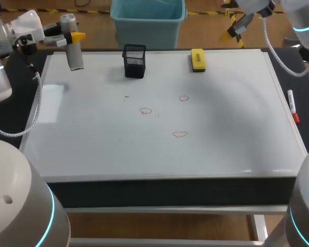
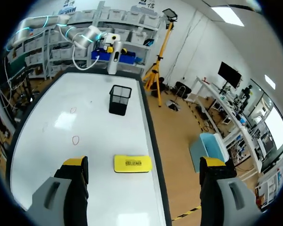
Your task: Pick up the inspection probe, press it on each red-marked spot on the whiteboard one by one, put down the probe, pick up the eraser, and wipe off all the red marks.
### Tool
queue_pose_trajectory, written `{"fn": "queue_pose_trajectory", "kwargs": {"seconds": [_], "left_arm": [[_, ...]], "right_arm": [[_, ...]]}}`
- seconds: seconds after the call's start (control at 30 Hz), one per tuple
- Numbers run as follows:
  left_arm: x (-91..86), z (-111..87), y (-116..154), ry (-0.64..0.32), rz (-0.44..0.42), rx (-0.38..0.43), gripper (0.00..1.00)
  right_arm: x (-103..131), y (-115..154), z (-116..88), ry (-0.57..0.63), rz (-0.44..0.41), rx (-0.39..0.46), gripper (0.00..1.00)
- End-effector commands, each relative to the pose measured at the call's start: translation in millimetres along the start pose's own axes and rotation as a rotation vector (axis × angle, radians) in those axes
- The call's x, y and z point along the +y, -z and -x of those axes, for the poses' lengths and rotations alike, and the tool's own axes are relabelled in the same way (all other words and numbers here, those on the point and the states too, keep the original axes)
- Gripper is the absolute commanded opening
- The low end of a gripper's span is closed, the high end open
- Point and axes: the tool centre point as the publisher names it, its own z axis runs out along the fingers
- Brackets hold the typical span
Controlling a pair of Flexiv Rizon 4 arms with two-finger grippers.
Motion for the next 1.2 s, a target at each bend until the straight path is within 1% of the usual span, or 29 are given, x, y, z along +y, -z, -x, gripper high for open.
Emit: {"fn": "queue_pose_trajectory", "kwargs": {"seconds": [0.03, 0.2, 0.27, 0.33, 0.4, 0.47, 0.97, 1.0, 1.03, 1.1, 1.13, 1.2], "left_arm": [[-1.0, -1.0, 0, -0.001, -0.001, -0.003, 0.0], [-1.0, -1.0, 0, -0.001, -0.001, -0.003, 0.0], [-1.0, -1.0, 0, -0.001, -0.001, -0.003, 0.0], [-1.0, -1.0, 0, -0.001, -0.001, -0.003, 0.0], [-1.0, -1.0, 0, -0.001, -0.001, -0.003, 0.0], [-1.0, -1.0, 0, -0.001, -0.001, -0.003, 0.0], [-1.0, -1.0, 0, -0.001, -0.001, -0.003, 0.0], [-1.0, -1.0, 0, -0.001, -0.001, -0.003, 0.0], [-1.0, -1.0, 0, -0.001, -0.001, -0.003, 0.0], [-1.0, -1.0, 0, -0.001, -0.001, -0.003, 0.0], [-1.0, -1.0, 0, -0.001, -0.001, -0.003, 0.0], [-1.0, -1.0, 0, -0.001, -0.001, -0.003, 0.0]], "right_arm": [[3, -12, -4, 0.301, -0.334, 0.38, 1.0], [3, -27, -20, 0.405, -0.385, 0.411, 1.0], [1, -33, -27, 0.451, -0.423, 0.418, 1.0], [0, -36, -29, 0.477, -0.45, 0.387, 1.0], [1, -37, -30, 0.462, -0.449, 0.351, 1.0], [4, -35, -26, 0.421, -0.438, 0.293, 1.0], [4, -35, -26, 0.421, -0.438, 0.293, 1.0], [5, -39, -19, 0.501, -0.395, 0.299, 1.0], [9, -45, -16, 0.589, -0.356, 0.306, 1.0], [16, -55, -17, 0.709, -0.379, 0.373, 1.0], [18, -58, -19, 0.78, -0.354, 0.388, 1.0], [15, -62, -20, 0.808, -0.378, 0.433, 1.0]]}}
